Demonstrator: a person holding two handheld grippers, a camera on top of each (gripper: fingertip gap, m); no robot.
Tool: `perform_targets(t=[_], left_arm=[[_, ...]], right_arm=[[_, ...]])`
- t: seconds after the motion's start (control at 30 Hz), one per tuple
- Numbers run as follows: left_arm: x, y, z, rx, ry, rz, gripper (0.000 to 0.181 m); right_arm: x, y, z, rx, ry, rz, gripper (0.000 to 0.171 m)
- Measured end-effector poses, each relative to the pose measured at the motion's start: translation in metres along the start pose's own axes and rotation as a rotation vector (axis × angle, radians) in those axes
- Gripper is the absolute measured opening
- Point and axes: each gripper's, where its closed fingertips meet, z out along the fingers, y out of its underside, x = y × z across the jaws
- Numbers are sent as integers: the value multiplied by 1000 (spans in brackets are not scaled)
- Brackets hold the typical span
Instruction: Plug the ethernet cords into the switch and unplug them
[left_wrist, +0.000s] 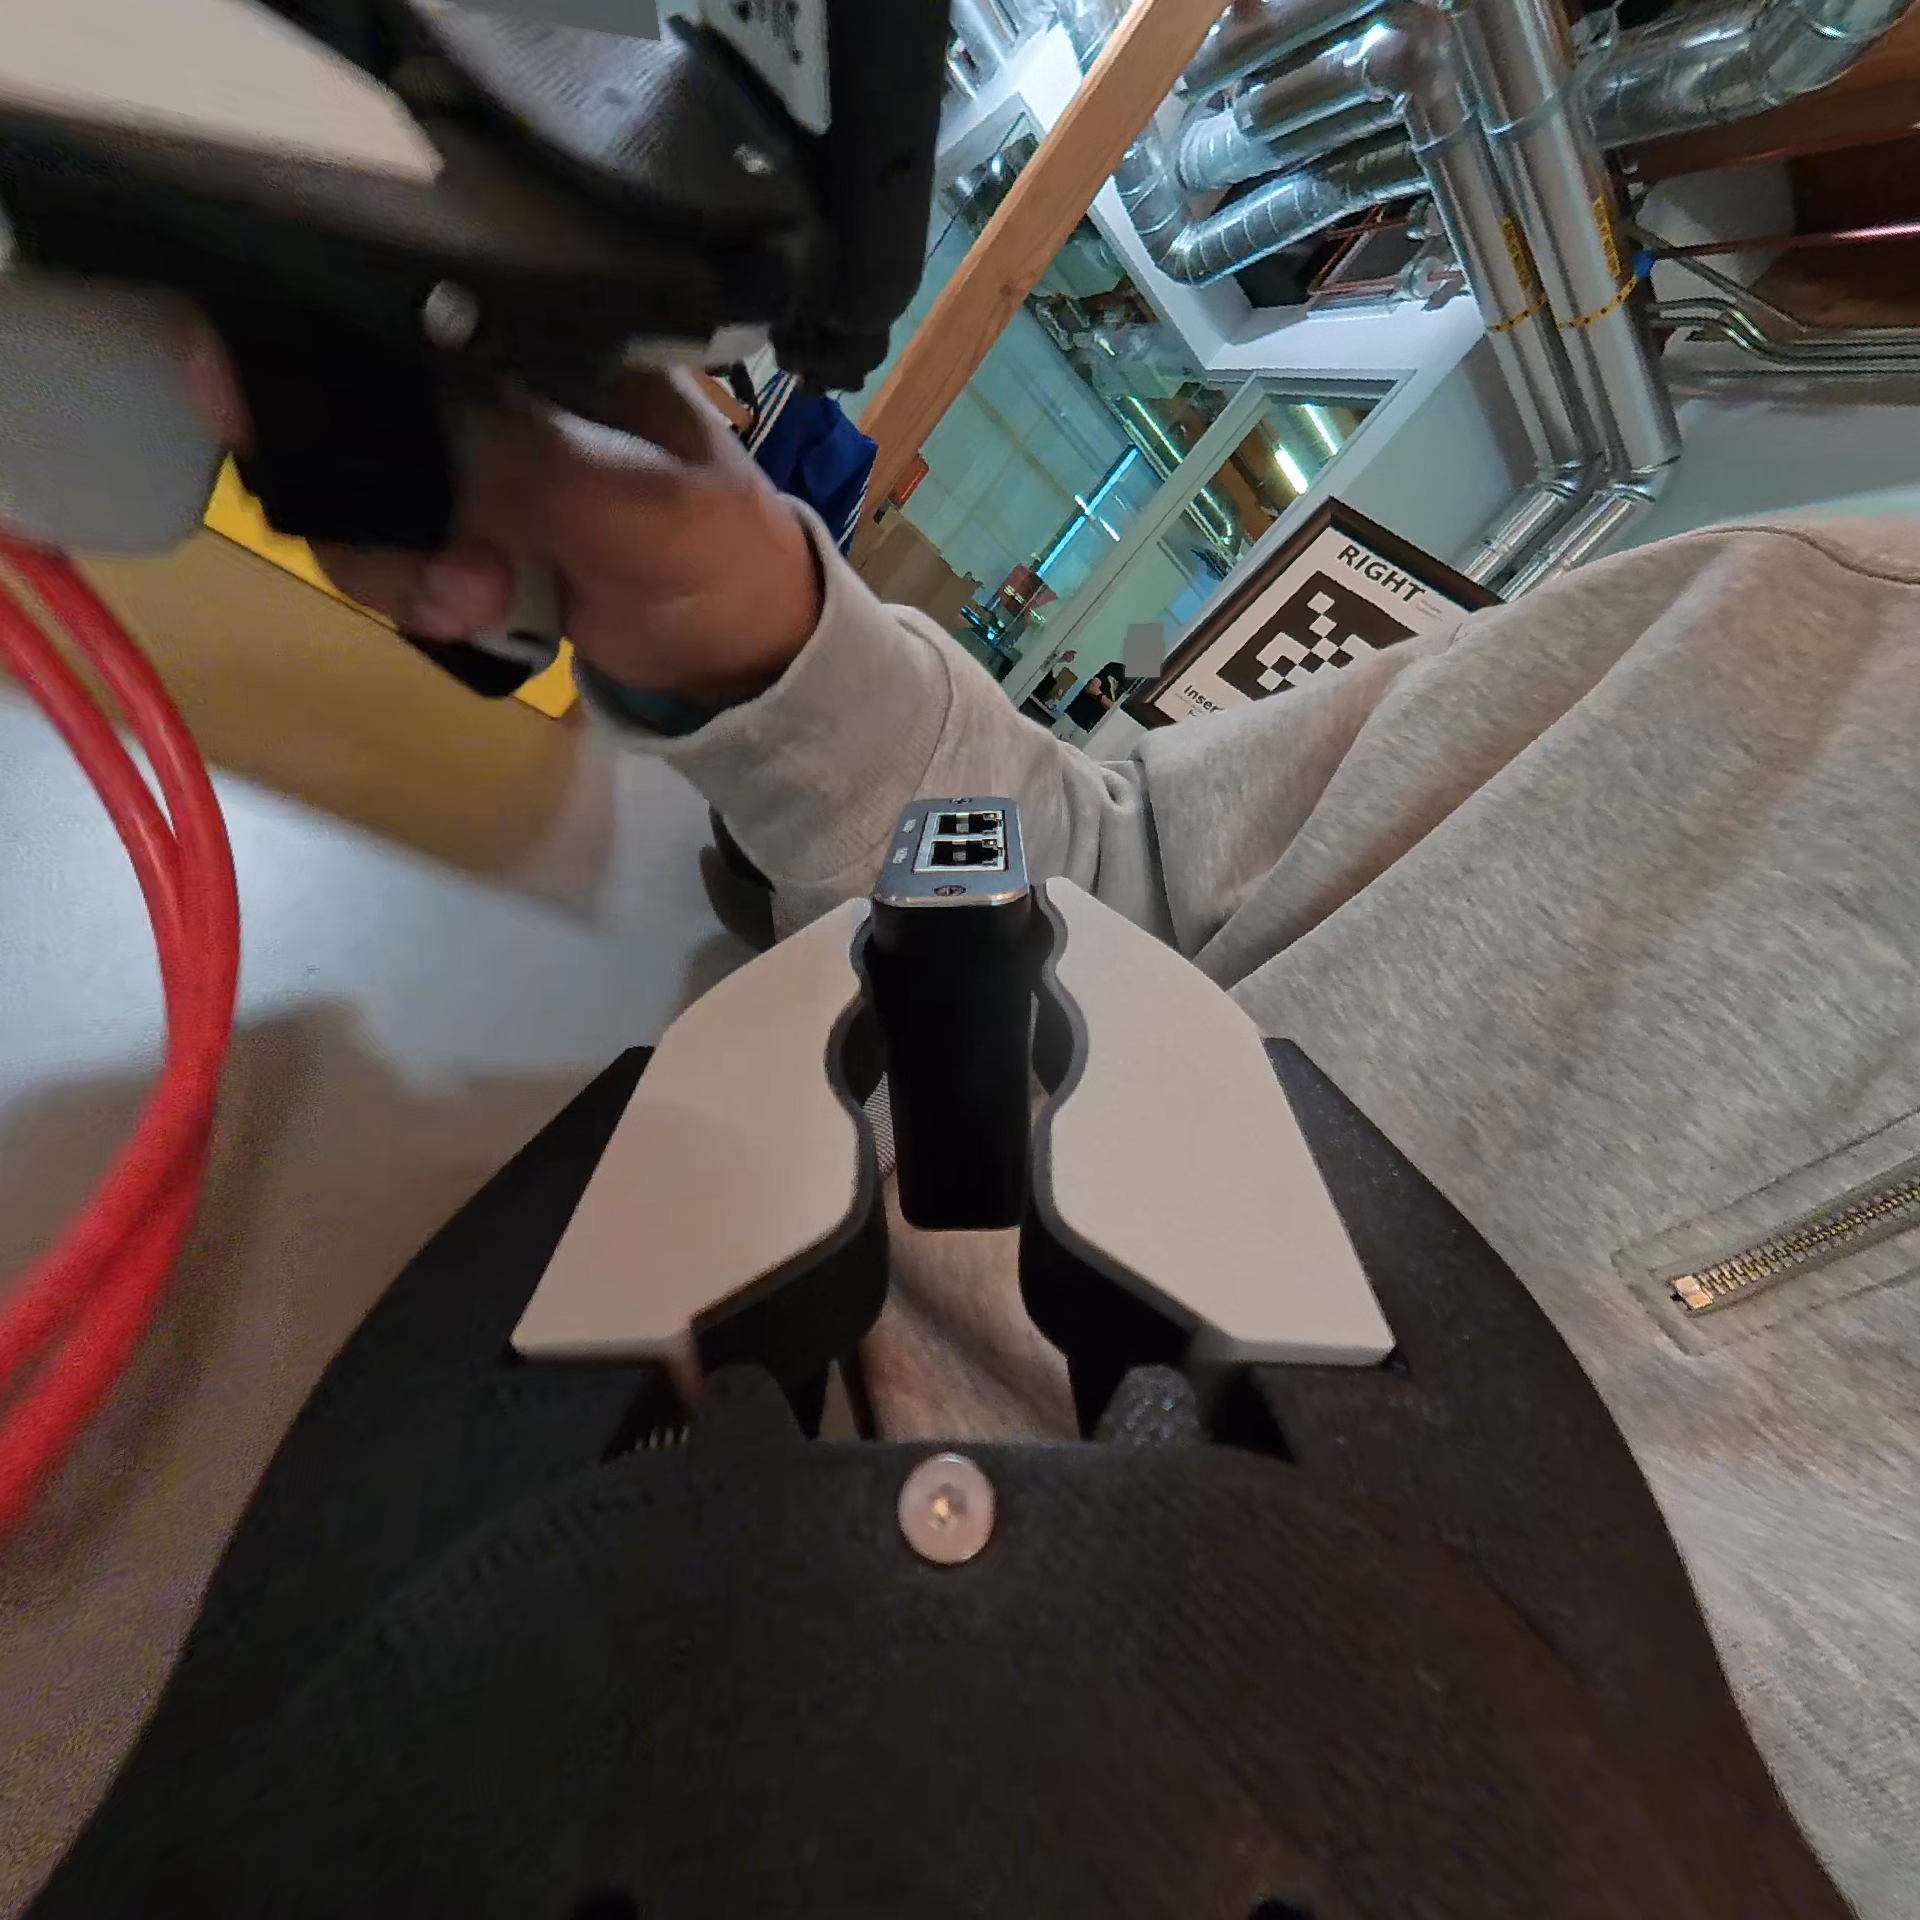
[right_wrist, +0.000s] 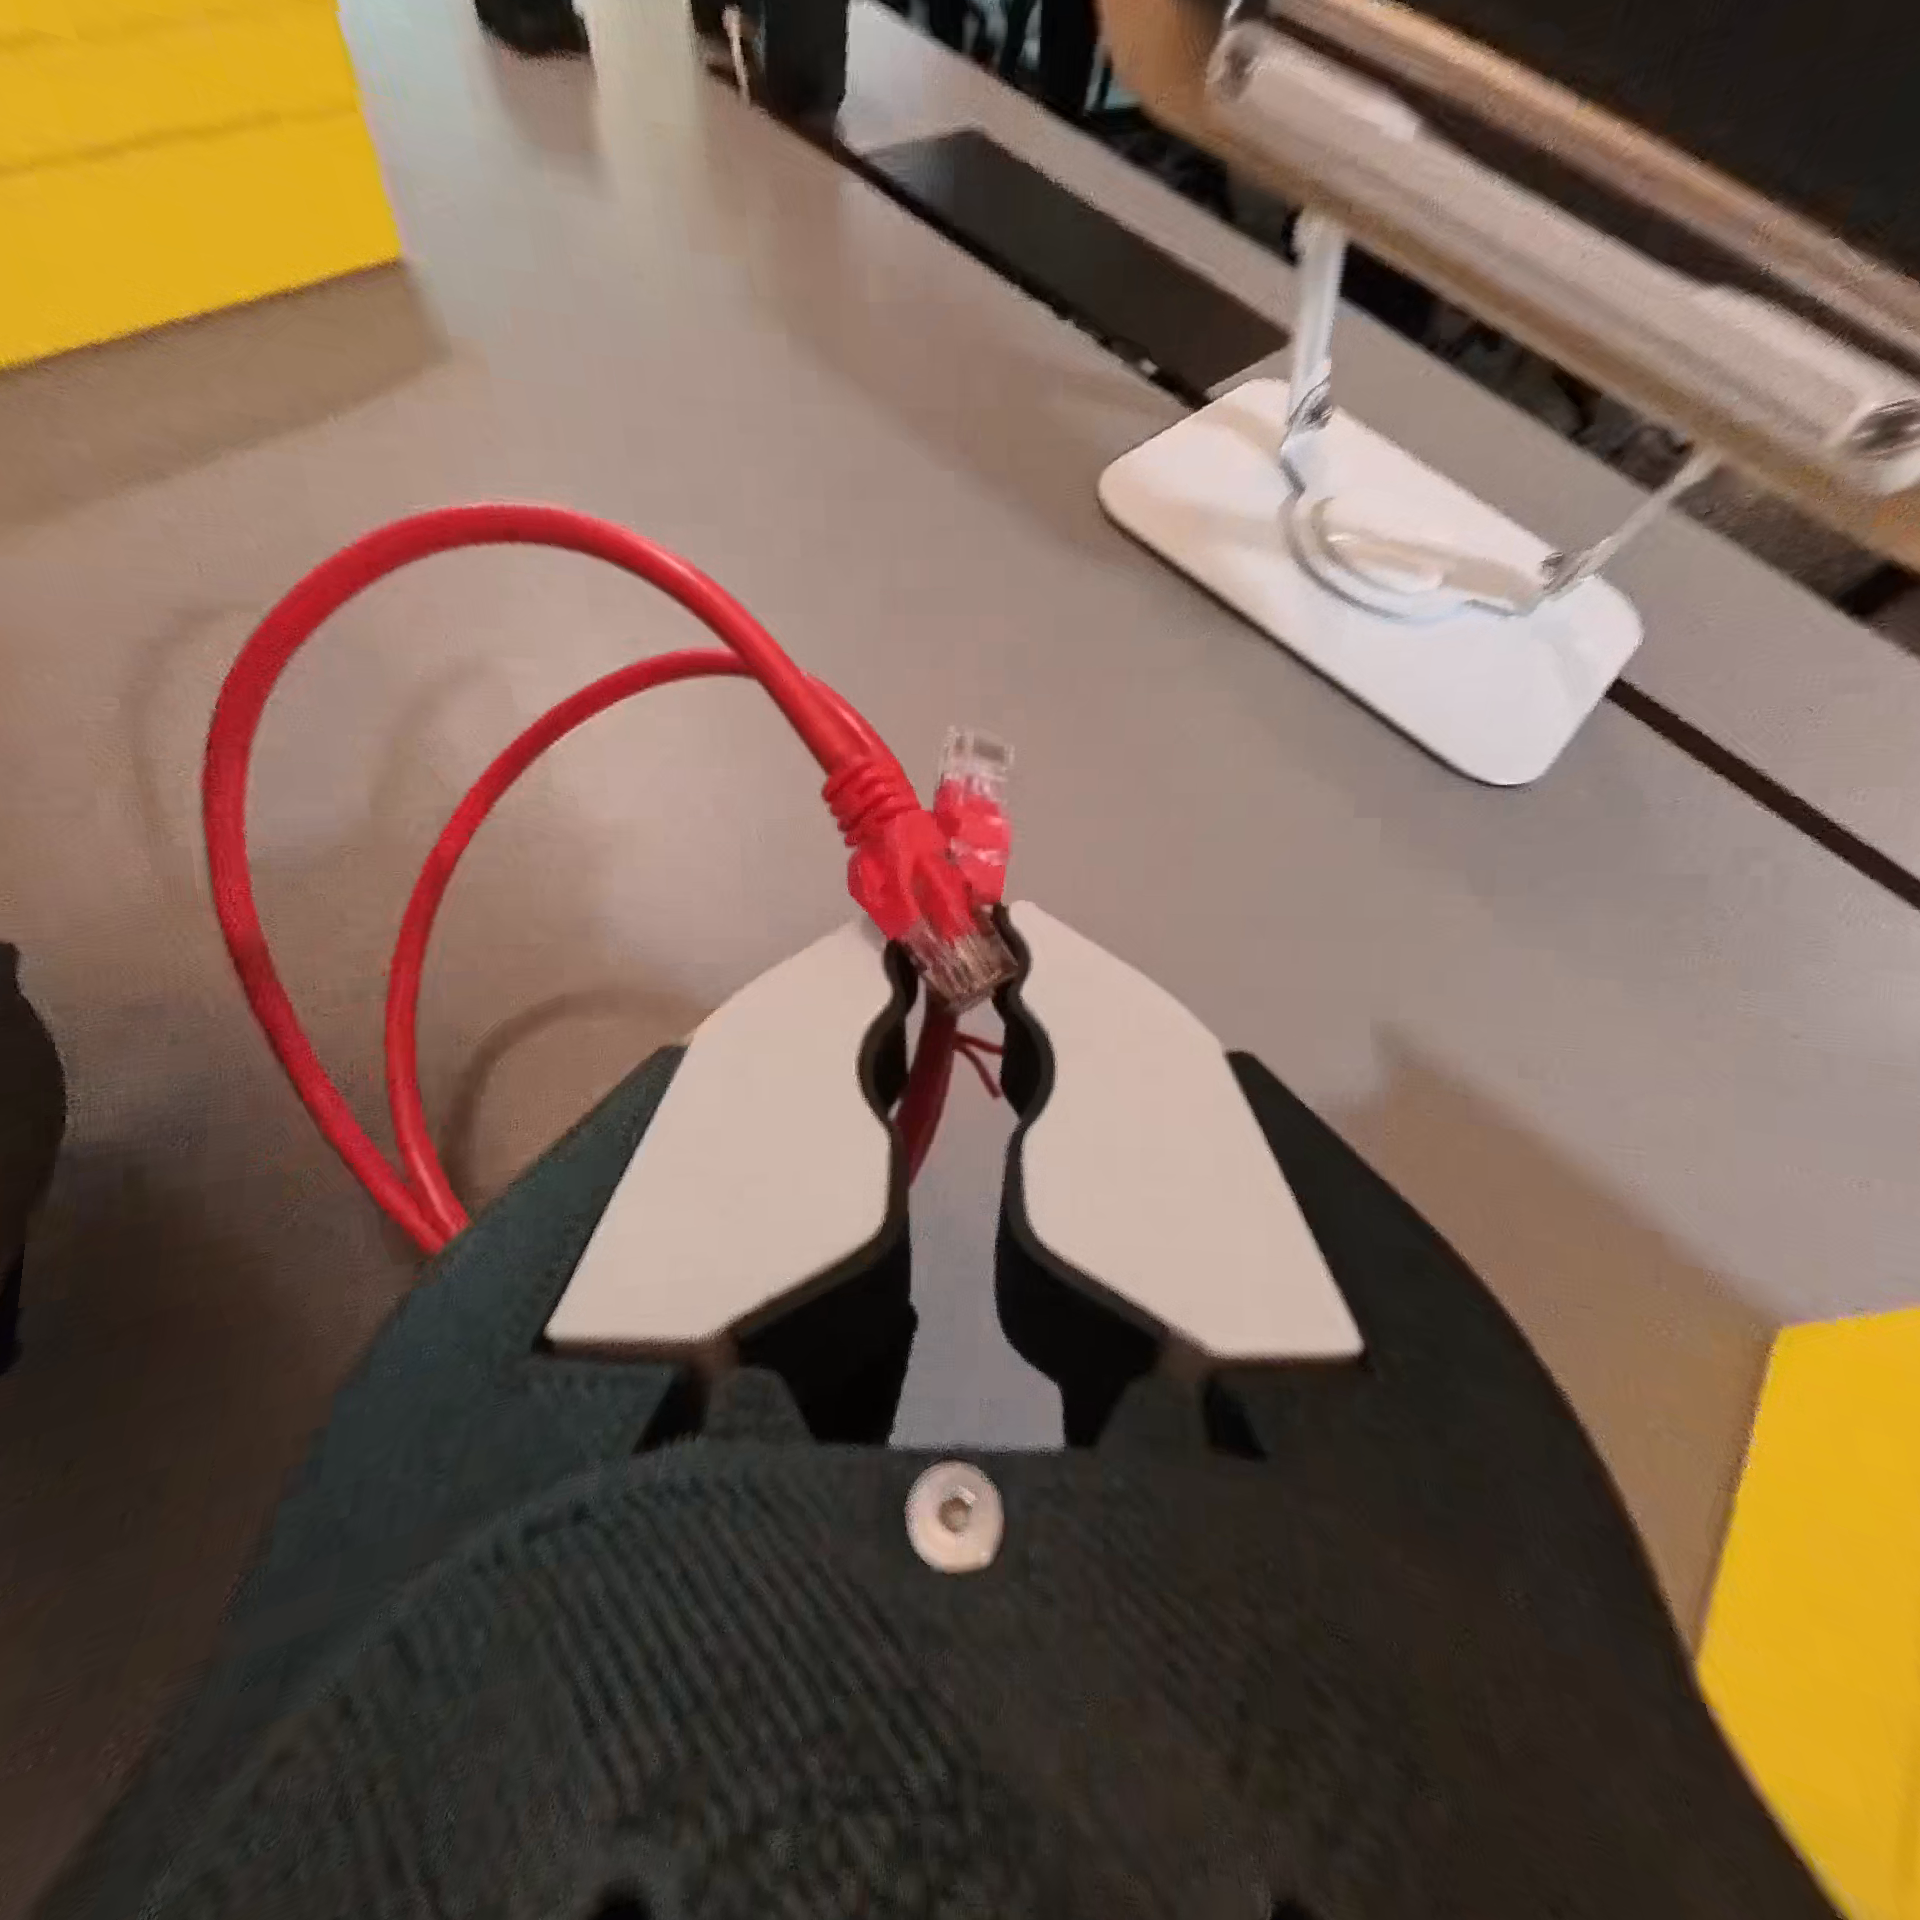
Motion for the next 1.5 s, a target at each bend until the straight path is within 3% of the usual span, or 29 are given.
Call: perform_targets(t=[0.13, 0.3, 0.43, 0.57, 0.8, 0.9, 0.93, 1.03, 1.3, 1.37, 1.5], left_arm=[[0, 0, 0, 1, 2, 2, 25], [-1, -1, 0, 3, -2, 2, 25], [-1, -1, 0, 13, 4, -10, 25], [-3, -2, 2, 22, 0, -21, 25], [-11, -1, 6, 18, -37, -17, 25], [-11, -2, 7, 17, -44, -6, 25], [-10, -2, 7, 17, -47, -1, 25], [-9, -3, 5, 20, -54, 6, 25], [-9, -13, -4, 79, -73, 12, 25], [-9, -17, -7, 108, -72, 1, 25], [-12, -27, -16, 179, -70, -32, 24]], right_arm=[[35, -29, -47, 142, 64, 86, 13], [96, -43, -140, 255, 286, 73, 13], [153, -14, -219, 250, 502, 86, 13], [193, 52, -269, 233, 641, 183, 13], [234, 147, -264, 125, 668, 391, 15], [248, 175, -265, 28, 777, 372, 29], [248, 175, -266, 29, 779, 373, 30], [248, 153, -277, 92, 844, 344, 58], [216, 78, -304, 223, 1084, 110, 64], [219, 84, -298, 200, 1071, 157, 64], [241, 133, -295, 201, 1012, 450, 84]])
